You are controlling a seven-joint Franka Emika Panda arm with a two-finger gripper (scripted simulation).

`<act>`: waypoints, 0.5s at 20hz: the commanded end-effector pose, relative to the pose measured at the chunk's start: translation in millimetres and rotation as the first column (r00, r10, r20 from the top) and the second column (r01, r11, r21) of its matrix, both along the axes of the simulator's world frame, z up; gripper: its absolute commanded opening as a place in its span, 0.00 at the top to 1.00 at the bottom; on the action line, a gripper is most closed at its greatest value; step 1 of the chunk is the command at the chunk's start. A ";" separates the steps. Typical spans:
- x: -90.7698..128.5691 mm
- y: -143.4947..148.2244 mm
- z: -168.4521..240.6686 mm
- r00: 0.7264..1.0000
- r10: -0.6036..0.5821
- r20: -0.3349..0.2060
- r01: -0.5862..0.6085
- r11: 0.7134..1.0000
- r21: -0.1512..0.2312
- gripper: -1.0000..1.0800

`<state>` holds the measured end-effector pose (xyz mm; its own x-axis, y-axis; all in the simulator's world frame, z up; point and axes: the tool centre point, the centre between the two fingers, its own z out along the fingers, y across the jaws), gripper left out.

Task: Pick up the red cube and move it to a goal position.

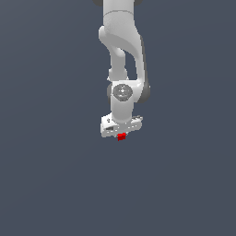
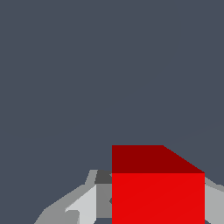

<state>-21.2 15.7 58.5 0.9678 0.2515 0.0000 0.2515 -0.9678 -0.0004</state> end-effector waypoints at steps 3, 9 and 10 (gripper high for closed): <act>21.8 -19.1 11.8 1.000 0.001 0.000 -0.001 1.000 0.000 1.00; 37.5 -32.1 19.6 1.000 0.001 0.000 -0.001 1.000 0.000 1.00; 38.9 -33.1 20.2 1.000 0.001 0.000 -0.001 1.000 0.000 1.00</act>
